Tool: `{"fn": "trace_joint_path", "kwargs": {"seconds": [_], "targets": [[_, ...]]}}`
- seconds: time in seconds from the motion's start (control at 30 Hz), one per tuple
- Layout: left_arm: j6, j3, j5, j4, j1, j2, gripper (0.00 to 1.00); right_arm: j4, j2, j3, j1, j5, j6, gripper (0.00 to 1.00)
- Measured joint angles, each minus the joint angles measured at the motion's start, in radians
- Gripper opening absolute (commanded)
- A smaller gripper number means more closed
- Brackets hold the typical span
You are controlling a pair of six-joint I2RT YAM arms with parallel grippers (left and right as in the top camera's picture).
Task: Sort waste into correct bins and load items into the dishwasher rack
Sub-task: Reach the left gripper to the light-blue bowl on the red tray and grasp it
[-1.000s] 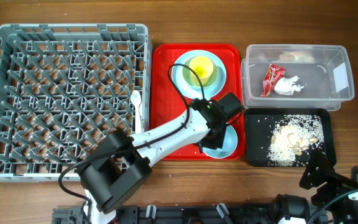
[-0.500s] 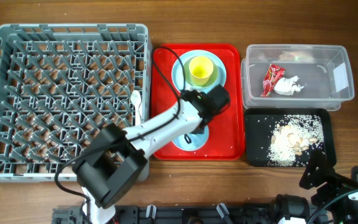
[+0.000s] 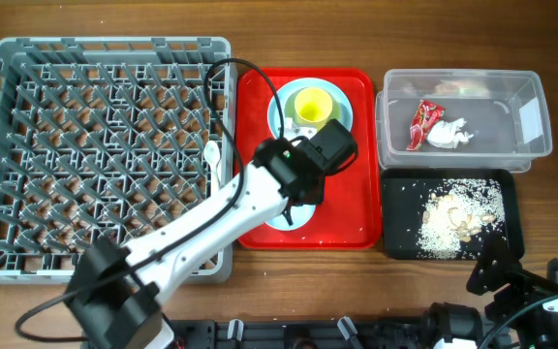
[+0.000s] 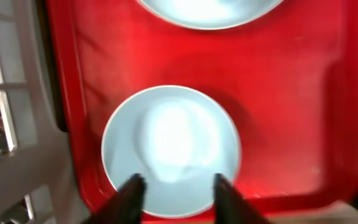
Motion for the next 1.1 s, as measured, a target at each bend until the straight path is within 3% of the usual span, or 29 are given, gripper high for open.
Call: {"fn": "trace_joint_path", "kwargs": {"seconds": [0.03, 0.1, 0.2, 0.27, 0.37, 0.87, 1.1], "targets": [[-0.003, 0.002, 0.011, 0.003, -0.003, -0.011, 0.56, 0.0, 0.0, 0.0, 0.0, 0.0, 0.0, 1.0], [0.018, 0.005, 0.035, 0.008, -0.008, -0.021, 0.89, 0.0, 0.0, 0.0, 0.0, 0.0, 0.0, 1.0], [0.042, 0.005, 0.074, 0.008, -0.024, -0.021, 0.91, 0.0, 0.0, 0.0, 0.0, 0.0, 0.0, 1.0], [0.053, 0.005, 0.089, 0.011, -0.043, -0.021, 0.84, 0.0, 0.0, 0.0, 0.0, 0.0, 0.0, 1.0], [0.067, 0.0, 0.106, 0.033, -0.08, -0.013, 0.52, 0.0, 0.0, 0.0, 0.0, 0.0, 0.0, 1.0], [0.079, -0.116, 0.067, 0.15, -0.134, 0.077, 0.31, 0.0, 0.0, 0.0, 0.0, 0.0, 0.0, 1.0], [0.079, -0.119, 0.055, 0.189, -0.134, 0.121, 0.27, 0.0, 0.0, 0.0, 0.0, 0.0, 0.0, 1.0]]}}
